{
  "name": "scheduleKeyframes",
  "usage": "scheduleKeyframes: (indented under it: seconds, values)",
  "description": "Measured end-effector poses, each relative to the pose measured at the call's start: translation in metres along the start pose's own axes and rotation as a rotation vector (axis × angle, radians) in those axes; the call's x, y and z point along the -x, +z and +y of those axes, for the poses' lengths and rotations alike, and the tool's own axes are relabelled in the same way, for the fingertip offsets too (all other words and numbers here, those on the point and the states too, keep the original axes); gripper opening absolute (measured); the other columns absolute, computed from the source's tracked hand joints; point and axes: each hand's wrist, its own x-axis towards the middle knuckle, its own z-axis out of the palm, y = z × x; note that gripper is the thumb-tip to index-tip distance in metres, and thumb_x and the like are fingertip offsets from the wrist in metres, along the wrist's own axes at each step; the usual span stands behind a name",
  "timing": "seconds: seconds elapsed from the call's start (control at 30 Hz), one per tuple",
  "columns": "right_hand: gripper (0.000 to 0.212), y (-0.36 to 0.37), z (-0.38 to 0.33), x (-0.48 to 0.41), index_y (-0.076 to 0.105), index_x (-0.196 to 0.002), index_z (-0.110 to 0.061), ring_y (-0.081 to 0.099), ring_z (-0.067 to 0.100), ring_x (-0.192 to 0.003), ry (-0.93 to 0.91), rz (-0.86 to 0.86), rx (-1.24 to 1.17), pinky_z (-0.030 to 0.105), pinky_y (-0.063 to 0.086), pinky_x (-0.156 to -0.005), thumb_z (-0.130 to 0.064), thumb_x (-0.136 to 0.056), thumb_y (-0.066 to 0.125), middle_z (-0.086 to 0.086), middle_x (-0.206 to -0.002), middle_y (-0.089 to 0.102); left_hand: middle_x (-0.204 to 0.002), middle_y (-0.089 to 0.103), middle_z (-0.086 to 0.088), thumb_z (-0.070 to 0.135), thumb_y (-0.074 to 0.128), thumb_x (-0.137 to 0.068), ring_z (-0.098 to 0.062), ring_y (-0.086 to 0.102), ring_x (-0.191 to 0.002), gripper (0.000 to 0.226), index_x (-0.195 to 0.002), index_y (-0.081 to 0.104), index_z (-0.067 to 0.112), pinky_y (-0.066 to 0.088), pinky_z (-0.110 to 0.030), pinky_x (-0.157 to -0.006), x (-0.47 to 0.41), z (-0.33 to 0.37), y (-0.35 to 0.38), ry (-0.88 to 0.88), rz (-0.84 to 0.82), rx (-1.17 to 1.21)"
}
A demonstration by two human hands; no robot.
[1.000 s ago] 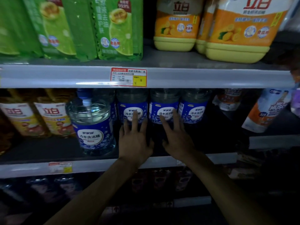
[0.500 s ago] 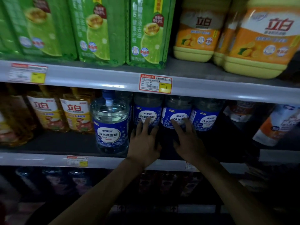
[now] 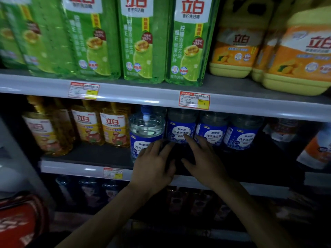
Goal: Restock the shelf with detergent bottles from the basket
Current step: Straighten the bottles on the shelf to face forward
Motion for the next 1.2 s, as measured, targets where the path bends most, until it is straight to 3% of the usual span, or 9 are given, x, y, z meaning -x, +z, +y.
scheduleKeyframes:
  seconds: [0.13,0.27,0.4,0.53,0.73,0.9,1.07,1.2]
  values:
    - [0.078,0.010,-0.017,0.005,0.015,-0.160,-0.035,0.027,0.022,-0.148,0.001,-0.011,-0.090,0.036,0.039,-0.112,-0.042,-0.098,0.061,-0.002,-0.162,0.020,-0.122,0.064,-0.004,0.041,0.055,-0.090,-0.029,0.065,-0.105,0.051,-0.137,0.058,0.021,0.056,-0.041,-0.076,0.016,-0.017,-0.016,-0.053,0.050,-0.022]
    - [0.077,0.023,-0.044,0.008,0.024,-0.159,-0.030,0.033,0.020,-0.147,0.034,-0.029,-0.241,0.036,0.040,-0.114,-0.035,-0.096,0.066,-0.002,-0.163,0.029,-0.131,0.062,-0.007,0.039,0.060,-0.090,-0.033,0.062,-0.113,0.056,-0.142,0.055,0.020,0.057,-0.045,-0.080,0.035,-0.037,-0.029,-0.196,0.006,0.035]
    - [0.072,0.034,-0.073,0.004,0.034,-0.155,-0.028,0.051,0.019,-0.133,0.154,-0.044,-0.474,0.031,0.046,-0.101,-0.028,-0.093,0.071,0.000,-0.149,0.050,-0.135,0.059,-0.005,0.032,0.074,-0.088,-0.030,0.062,-0.116,0.058,-0.140,0.050,0.024,0.057,-0.044,-0.081,0.043,-0.055,-0.032,-0.415,-0.036,0.236]
    - [0.067,0.048,-0.087,-0.009,0.040,-0.152,-0.023,0.057,0.021,-0.125,0.245,-0.049,-0.584,0.031,0.047,-0.095,-0.021,-0.093,0.072,0.004,-0.140,0.057,-0.133,0.064,-0.003,0.037,0.079,-0.087,-0.024,0.064,-0.117,0.060,-0.138,0.049,0.028,0.058,-0.046,-0.091,0.026,-0.076,-0.023,-0.539,-0.041,0.474]
    - [0.068,0.070,-0.086,-0.029,0.049,-0.144,-0.019,0.065,0.024,-0.114,0.345,-0.014,-0.688,0.042,0.055,-0.095,-0.023,-0.084,0.081,0.005,-0.128,0.064,-0.118,0.067,0.005,0.024,0.084,-0.086,-0.010,0.065,-0.101,0.061,-0.139,0.054,0.020,0.054,-0.022,-0.080,0.003,-0.089,-0.013,-0.584,-0.058,0.763]
    - [0.073,0.086,-0.081,-0.036,0.054,-0.135,-0.022,0.068,0.023,-0.108,0.344,0.012,-0.705,0.049,0.057,-0.092,-0.025,-0.072,0.089,0.004,-0.123,0.069,-0.123,0.071,0.006,0.025,0.087,-0.083,-0.009,0.070,-0.107,0.061,-0.136,0.059,0.020,0.062,-0.036,-0.091,-0.002,-0.104,-0.008,-0.562,-0.102,0.897]
    - [0.076,0.097,-0.075,-0.041,0.055,-0.134,-0.021,0.068,0.022,-0.108,0.322,0.047,-0.744,0.050,0.059,-0.089,-0.032,-0.067,0.090,0.003,-0.122,0.069,-0.116,0.076,0.005,0.020,0.090,-0.077,-0.009,0.074,-0.105,0.058,-0.129,0.066,0.020,0.063,-0.041,-0.090,-0.003,-0.111,-0.005,-0.589,-0.075,1.029]
    - [0.073,0.098,-0.074,-0.042,0.055,-0.133,-0.019,0.067,0.022,-0.110,0.313,0.065,-0.743,0.049,0.058,-0.091,-0.026,-0.070,0.091,0.004,-0.125,0.069,-0.115,0.077,0.005,0.023,0.092,-0.072,-0.011,0.074,-0.104,0.060,-0.127,0.067,0.020,0.063,-0.042,-0.089,-0.002,-0.108,-0.002,-0.595,-0.048,1.047]
